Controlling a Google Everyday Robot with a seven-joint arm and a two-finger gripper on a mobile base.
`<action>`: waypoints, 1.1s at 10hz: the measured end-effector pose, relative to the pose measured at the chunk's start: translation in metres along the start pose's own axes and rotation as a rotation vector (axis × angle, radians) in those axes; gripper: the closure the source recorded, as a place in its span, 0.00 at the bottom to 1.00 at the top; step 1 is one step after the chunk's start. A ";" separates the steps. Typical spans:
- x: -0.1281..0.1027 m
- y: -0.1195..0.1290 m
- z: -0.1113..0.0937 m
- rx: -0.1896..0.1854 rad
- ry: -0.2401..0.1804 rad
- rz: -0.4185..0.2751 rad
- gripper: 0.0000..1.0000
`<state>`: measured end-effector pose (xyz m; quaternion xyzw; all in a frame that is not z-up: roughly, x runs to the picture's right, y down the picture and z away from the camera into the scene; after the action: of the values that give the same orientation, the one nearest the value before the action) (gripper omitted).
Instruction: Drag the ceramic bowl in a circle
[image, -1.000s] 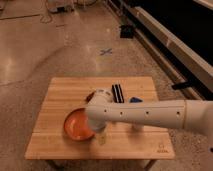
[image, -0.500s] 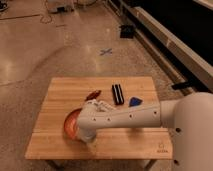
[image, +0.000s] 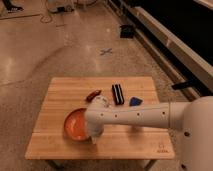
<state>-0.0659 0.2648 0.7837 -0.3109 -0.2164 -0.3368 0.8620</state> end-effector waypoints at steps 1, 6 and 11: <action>-0.003 -0.007 0.003 -0.001 0.001 0.006 0.63; 0.013 0.006 0.000 -0.023 -0.003 -0.002 0.63; 0.036 -0.002 -0.013 -0.041 0.003 0.002 0.63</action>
<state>-0.0403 0.2387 0.7956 -0.3281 -0.2080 -0.3407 0.8562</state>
